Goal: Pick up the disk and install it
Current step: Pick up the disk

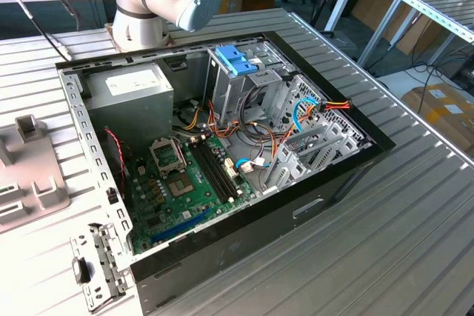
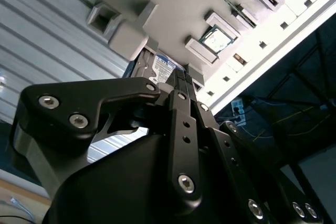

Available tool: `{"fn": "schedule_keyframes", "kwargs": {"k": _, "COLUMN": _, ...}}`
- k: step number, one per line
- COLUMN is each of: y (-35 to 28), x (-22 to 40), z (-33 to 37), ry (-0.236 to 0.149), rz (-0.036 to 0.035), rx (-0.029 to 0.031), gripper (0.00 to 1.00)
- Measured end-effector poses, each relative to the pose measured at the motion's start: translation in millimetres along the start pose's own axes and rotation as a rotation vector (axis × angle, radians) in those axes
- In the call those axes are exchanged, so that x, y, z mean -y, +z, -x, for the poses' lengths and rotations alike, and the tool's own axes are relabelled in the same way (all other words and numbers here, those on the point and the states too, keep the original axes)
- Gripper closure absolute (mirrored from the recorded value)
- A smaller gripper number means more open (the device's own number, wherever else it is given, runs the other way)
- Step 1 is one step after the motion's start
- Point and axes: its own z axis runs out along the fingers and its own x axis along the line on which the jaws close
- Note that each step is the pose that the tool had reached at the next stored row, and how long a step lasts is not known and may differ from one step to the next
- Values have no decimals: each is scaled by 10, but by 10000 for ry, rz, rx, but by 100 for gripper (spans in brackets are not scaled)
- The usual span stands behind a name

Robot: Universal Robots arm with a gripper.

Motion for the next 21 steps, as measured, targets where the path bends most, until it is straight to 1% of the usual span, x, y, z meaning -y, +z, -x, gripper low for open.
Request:
{"fn": "schedule_keyframes", "kwargs": {"k": 1, "y": 0, "x": 0, "z": 0, "ry": -100, "rz": 2, "rx": -5, "gripper": 89}}
{"fn": "schedule_keyframes", "kwargs": {"k": 2, "y": 0, "x": 0, "z": 0, "ry": -405, "rz": 10, "rx": -18, "gripper": 89}}
{"fn": "schedule_keyframes", "kwargs": {"k": 3, "y": 0, "x": 0, "z": 0, "ry": -562, "rz": 14, "rx": -25, "gripper": 89}}
{"fn": "schedule_keyframes", "kwargs": {"k": 21, "y": 1, "x": 0, "z": 0, "ry": -2293, "rz": 56, "rx": -102, "gripper": 89}}
